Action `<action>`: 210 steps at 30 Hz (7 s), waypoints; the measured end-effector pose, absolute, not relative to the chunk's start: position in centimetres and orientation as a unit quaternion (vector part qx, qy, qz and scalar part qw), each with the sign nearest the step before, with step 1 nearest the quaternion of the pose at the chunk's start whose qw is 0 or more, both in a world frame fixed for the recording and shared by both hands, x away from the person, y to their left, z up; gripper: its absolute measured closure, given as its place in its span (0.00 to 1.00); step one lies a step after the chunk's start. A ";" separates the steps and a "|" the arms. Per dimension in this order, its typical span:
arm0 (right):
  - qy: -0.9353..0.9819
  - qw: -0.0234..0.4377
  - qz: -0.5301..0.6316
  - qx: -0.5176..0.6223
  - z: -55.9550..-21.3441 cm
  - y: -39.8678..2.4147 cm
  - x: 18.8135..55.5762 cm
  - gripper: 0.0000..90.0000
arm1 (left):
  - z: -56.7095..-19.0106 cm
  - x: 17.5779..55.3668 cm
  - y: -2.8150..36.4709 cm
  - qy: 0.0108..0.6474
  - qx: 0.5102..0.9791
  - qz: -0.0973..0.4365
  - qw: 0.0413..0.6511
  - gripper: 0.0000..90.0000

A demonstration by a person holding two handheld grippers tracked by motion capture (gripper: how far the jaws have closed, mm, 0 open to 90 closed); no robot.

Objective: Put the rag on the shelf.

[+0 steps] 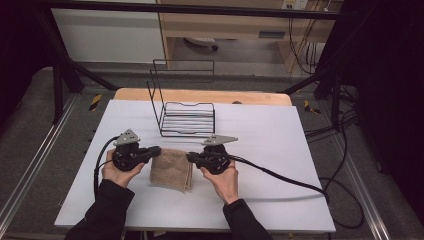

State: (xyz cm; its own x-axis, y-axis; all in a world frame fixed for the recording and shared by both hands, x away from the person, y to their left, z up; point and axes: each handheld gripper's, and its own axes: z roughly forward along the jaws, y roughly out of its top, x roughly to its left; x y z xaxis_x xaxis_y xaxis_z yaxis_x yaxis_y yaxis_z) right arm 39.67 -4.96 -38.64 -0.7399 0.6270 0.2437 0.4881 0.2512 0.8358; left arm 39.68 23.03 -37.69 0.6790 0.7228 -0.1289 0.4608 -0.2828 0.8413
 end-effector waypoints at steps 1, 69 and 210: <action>0.787 0.069 0.500 0.354 -38.5 -5.0 39.6 0.95 | -37.6 39.6 23.0 0.375 0.787 0.142 0.469 0.95; 0.745 0.193 0.567 0.295 -28.5 -8.0 40.7 0.95 | -28.9 40.8 20.2 0.354 0.717 0.216 0.561 0.95; 0.692 0.304 0.586 0.291 -19.9 -6.5 52.1 0.95 | -20.6 52.3 19.4 0.331 0.659 0.317 0.596 0.95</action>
